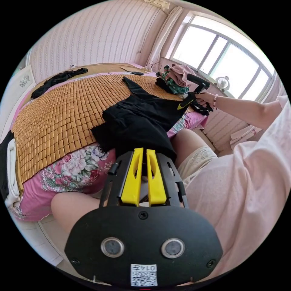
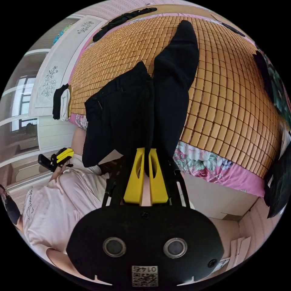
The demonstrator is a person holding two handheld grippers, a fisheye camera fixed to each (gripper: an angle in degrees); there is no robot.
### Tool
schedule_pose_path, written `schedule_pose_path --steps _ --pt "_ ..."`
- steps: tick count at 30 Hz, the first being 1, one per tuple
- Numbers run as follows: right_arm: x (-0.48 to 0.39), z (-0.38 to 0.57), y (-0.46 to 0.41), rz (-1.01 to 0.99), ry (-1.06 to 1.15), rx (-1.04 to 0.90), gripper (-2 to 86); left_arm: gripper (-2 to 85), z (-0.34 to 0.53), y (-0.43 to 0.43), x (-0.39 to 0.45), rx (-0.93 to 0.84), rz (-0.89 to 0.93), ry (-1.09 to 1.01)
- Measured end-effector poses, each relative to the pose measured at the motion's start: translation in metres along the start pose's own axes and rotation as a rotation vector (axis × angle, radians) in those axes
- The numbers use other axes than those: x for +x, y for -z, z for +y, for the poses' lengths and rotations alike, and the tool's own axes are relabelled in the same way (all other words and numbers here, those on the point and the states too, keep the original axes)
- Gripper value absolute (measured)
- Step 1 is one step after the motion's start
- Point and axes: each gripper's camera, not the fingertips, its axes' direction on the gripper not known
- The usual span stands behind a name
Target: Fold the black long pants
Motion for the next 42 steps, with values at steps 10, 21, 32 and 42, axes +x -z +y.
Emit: schedule_pose_path --steps 10,21,32,42 --pt "-0.031 -0.023 0.009 0.123 0.06 0.272 13.5 12.0 -0.047 -0.052 -0.065 -0.025 0.025 0.348" --pt "-0.034 -0.013 -0.039 0.196 0.064 0.189 4.5 5.6 -0.067 -0.093 -0.049 -0.152 0.052 0.299" --pt "-0.018 0.091 0.018 0.023 0.184 0.443 0.7 3.3 -0.051 -0.013 0.026 0.045 -0.021 0.034" --pt "0.019 0.144 0.01 -0.106 0.137 0.506 -0.2 2.2 -0.023 0.006 0.062 0.048 0.013 -0.036"
